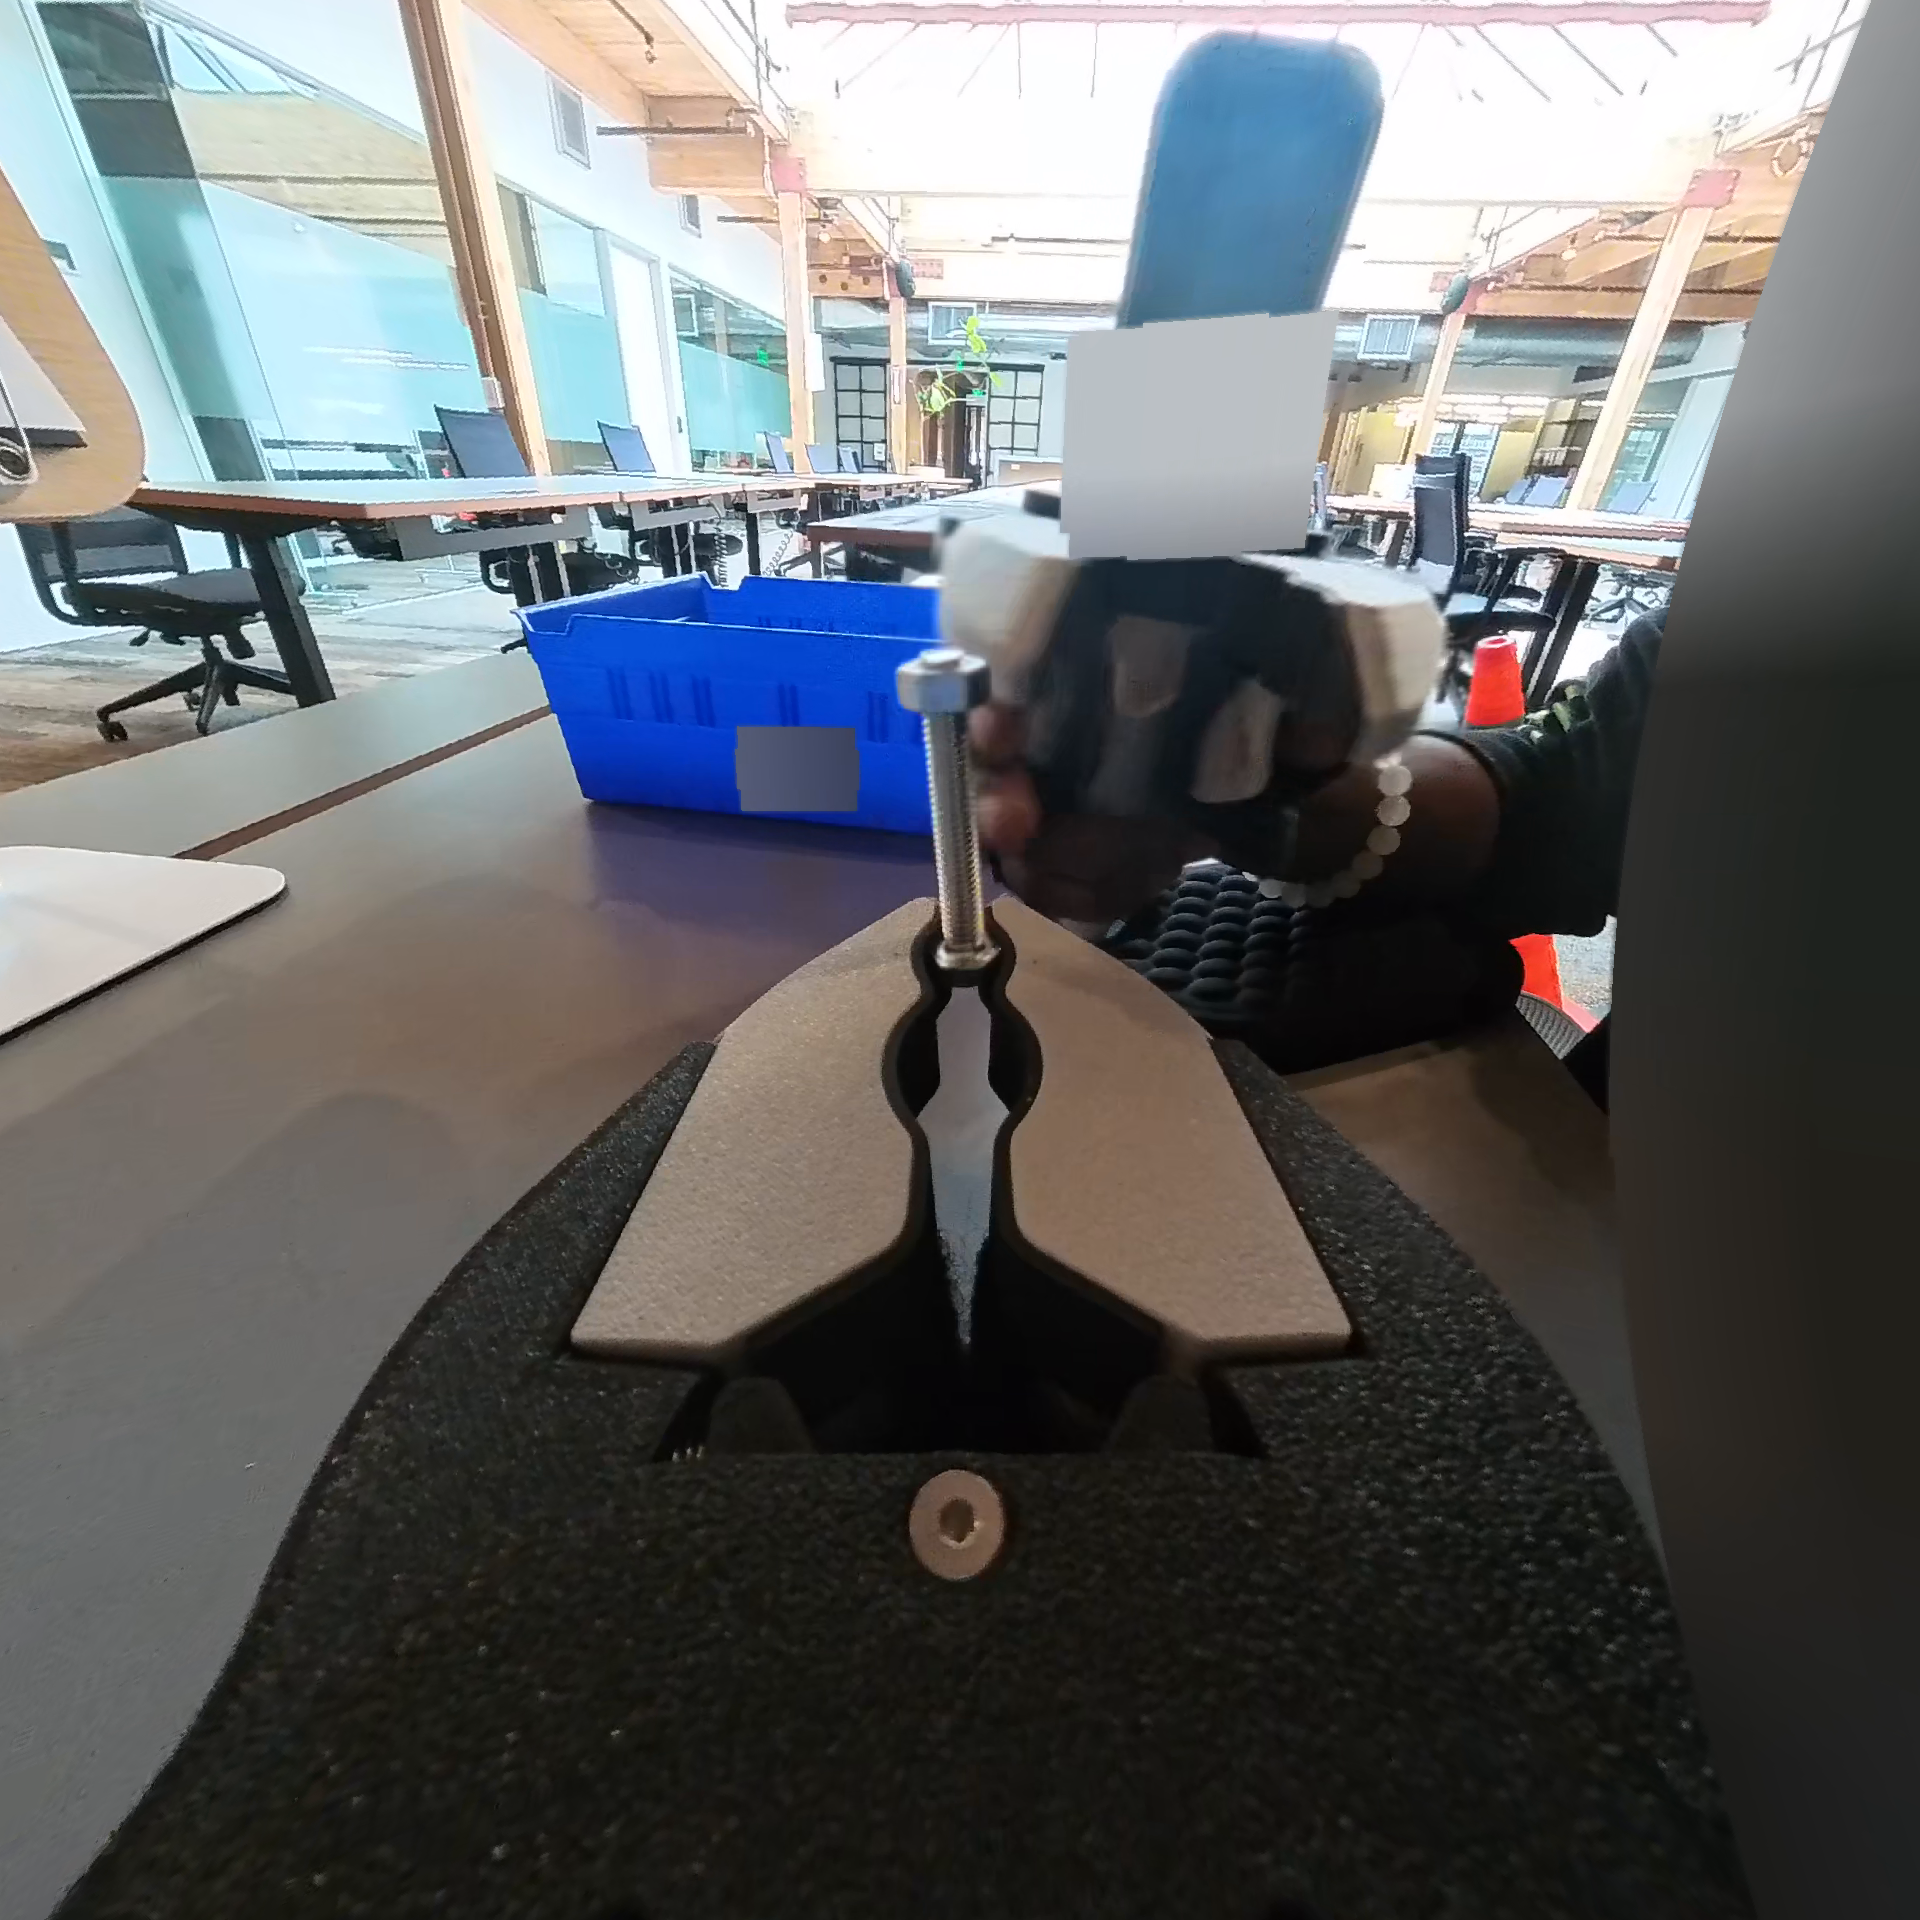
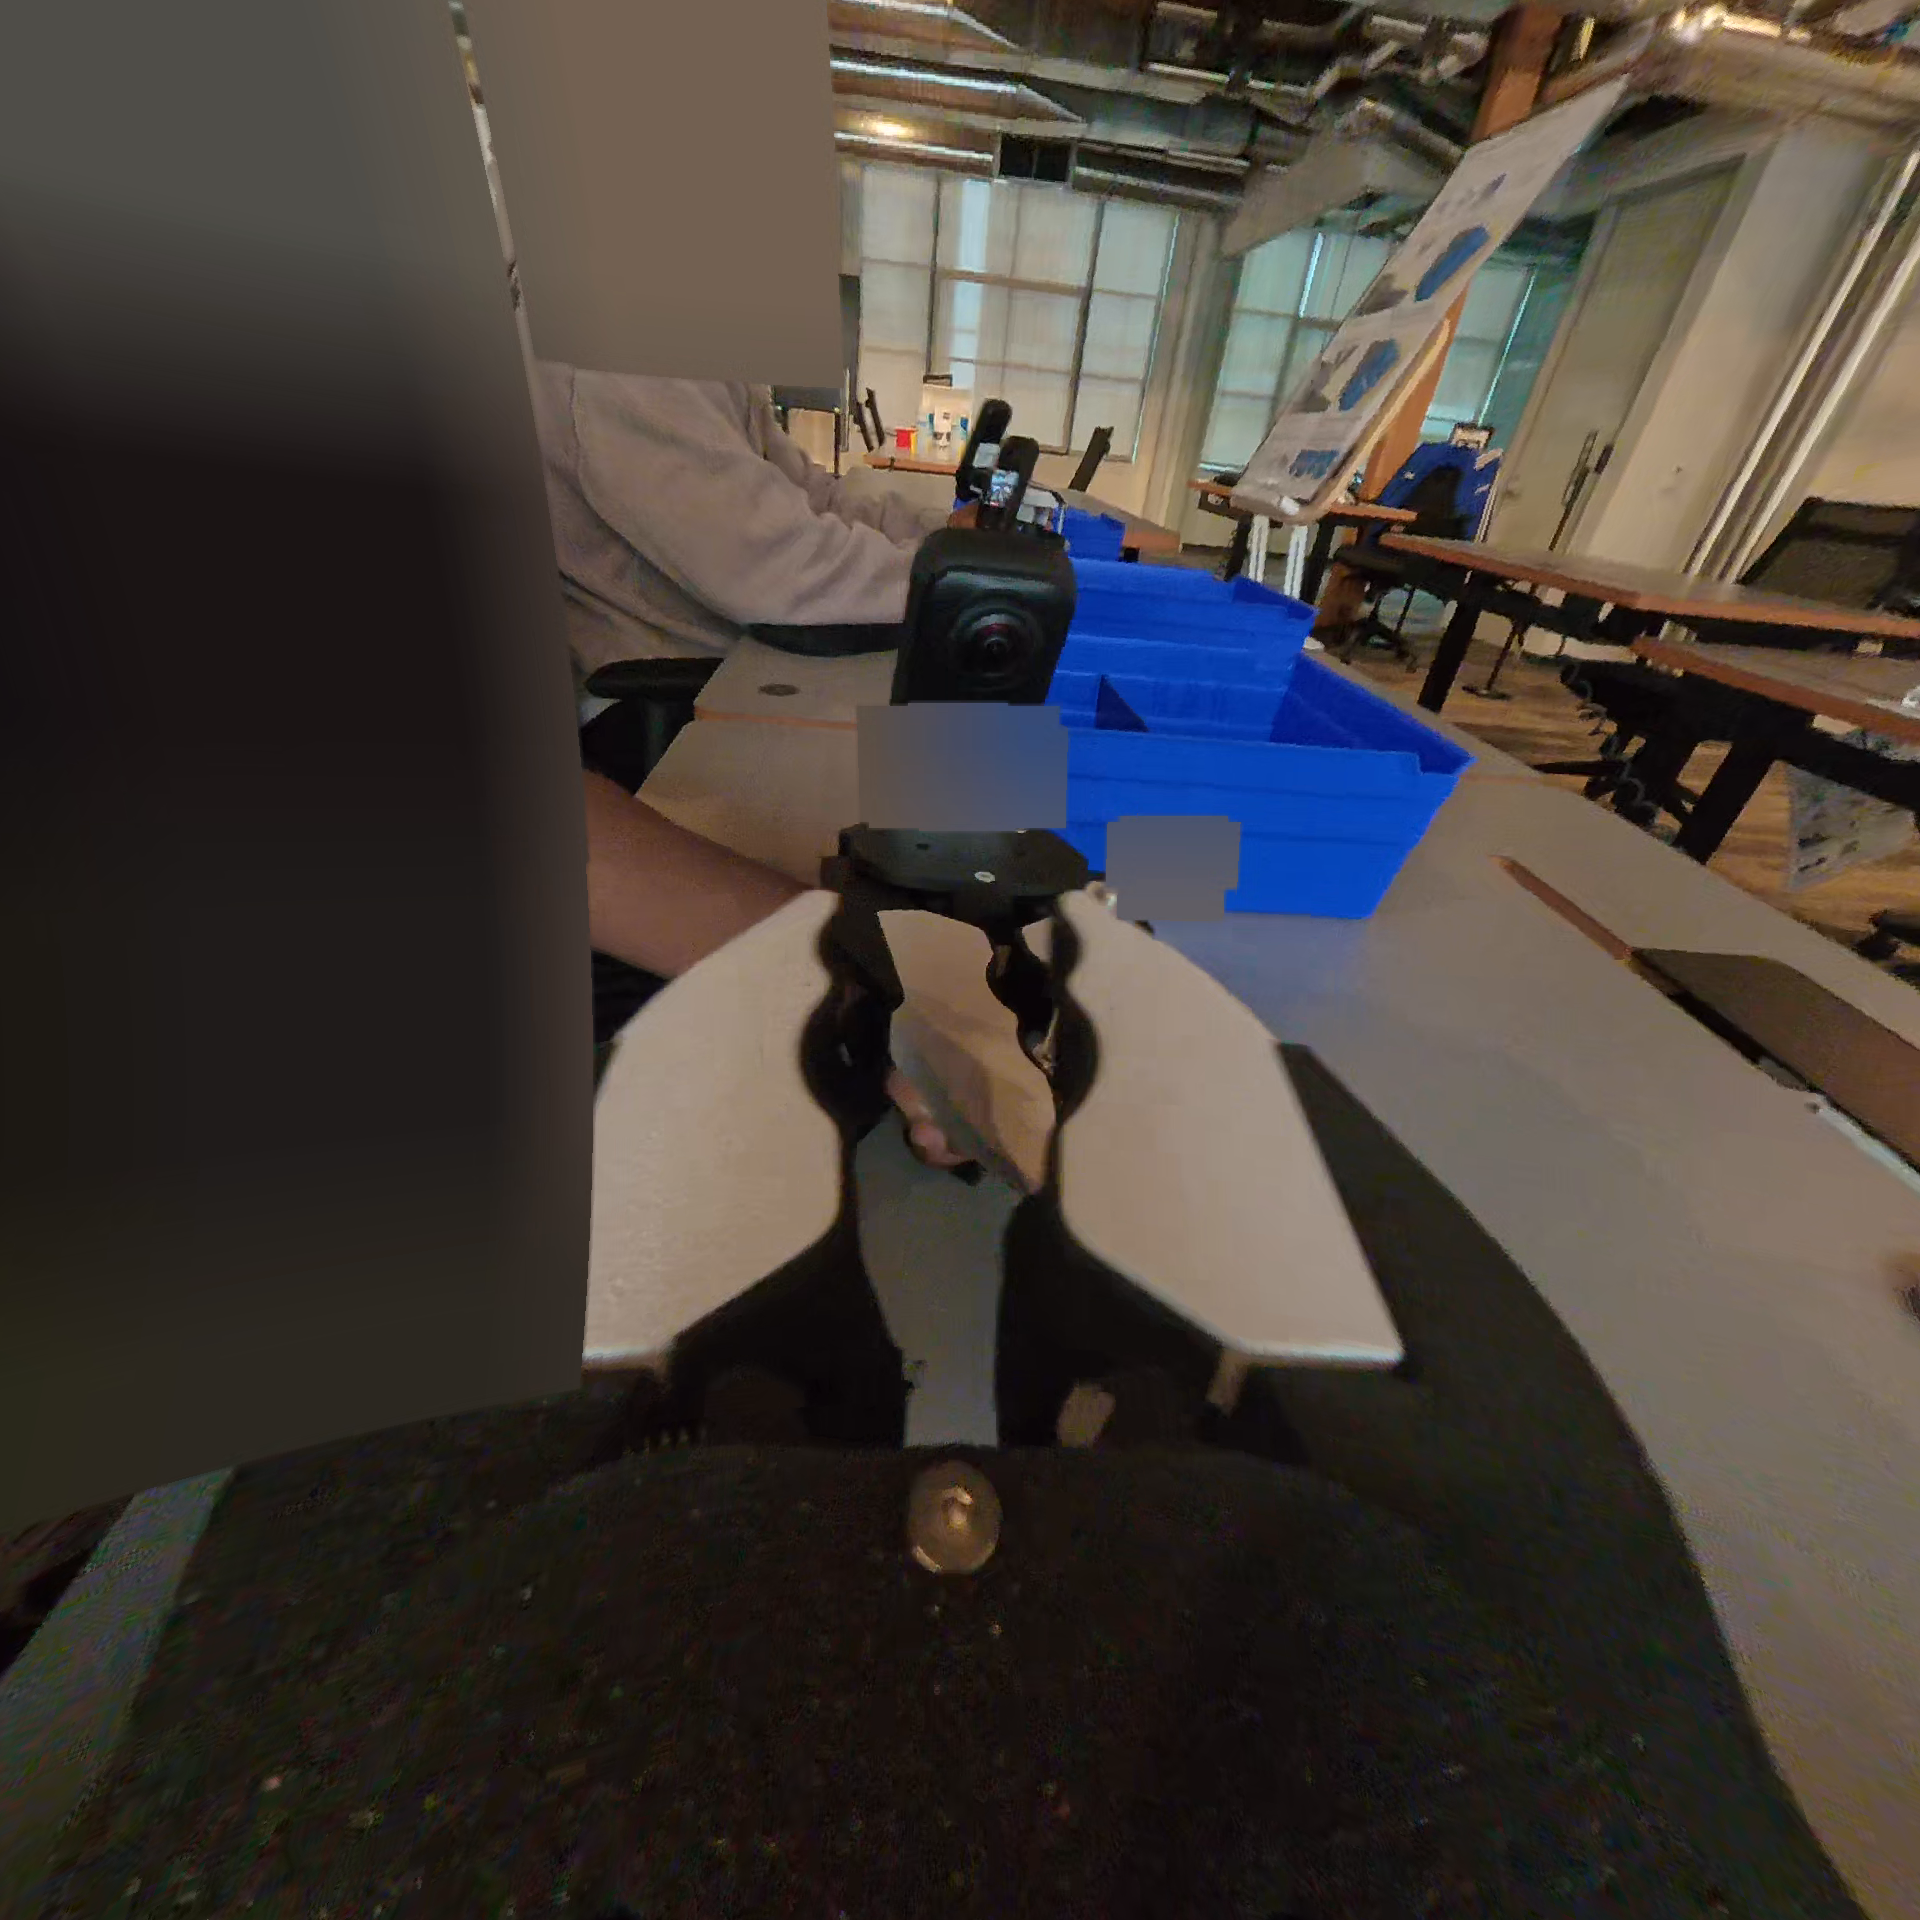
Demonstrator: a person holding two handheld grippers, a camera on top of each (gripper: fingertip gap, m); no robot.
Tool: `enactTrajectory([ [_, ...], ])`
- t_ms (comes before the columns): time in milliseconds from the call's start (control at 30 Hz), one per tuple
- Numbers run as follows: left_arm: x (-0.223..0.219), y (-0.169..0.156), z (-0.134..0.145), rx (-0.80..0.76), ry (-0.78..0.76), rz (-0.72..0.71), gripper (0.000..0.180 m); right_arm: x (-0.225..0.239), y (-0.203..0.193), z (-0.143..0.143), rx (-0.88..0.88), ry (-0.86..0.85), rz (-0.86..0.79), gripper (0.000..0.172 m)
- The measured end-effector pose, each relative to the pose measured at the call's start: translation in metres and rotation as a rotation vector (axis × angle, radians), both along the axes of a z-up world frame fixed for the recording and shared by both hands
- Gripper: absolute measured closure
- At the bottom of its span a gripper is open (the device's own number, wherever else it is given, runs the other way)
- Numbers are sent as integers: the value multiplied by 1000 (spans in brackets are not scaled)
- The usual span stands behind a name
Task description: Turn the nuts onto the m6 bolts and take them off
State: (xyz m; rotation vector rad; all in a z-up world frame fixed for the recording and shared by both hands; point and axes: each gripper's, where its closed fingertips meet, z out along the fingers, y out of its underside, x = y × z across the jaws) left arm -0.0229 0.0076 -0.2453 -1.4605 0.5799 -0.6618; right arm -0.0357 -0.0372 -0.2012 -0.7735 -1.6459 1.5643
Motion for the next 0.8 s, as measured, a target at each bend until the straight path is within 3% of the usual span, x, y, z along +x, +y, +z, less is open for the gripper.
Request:
enactTrajectory([
  [33,0,0,0,-1,0,1,176,2,0,2,0,18,7,145],
  [100,0,0,0,-1,2,-1,176,1,2,3,-16,10,-2,144],
  [200,0,0,0,0,3,-1,176,-5,6,1,-27,-7,-35,107],
  [233,0,0,0,-1,2,0,176,-5,4,-1,-23,-18,-31,104],
  [267,0,0,0,-1,1,1,176,-4,2,-2,-14,-21,-20,110],
  [333,0,1,0,-1,-1,4,176,0,1,1,3,11,-8,138],
  [400,0,1,0,-2,1,3,176,1,3,5,-14,28,-15,142],
  [433,0,1,0,-2,3,2,176,0,5,5,-25,22,-22,137],
  [500,0,1,0,-1,3,2,176,-4,7,3,-36,5,-40,110],
  [567,0,1,0,-2,2,2,176,-5,3,-1,-25,-19,-22,100],
  [633,0,1,0,-2,2,1,176,-3,0,-3,-1,-15,-13,114],
  [700,-1,1,0,-2,0,5,176,2,-1,2,6,19,4,144],
  [767,0,1,0,-3,1,3,176,2,2,4,-19,15,1,145],
  [800,0,1,0,-2,3,2,176,-1,4,3,-26,6,-13,137],
])
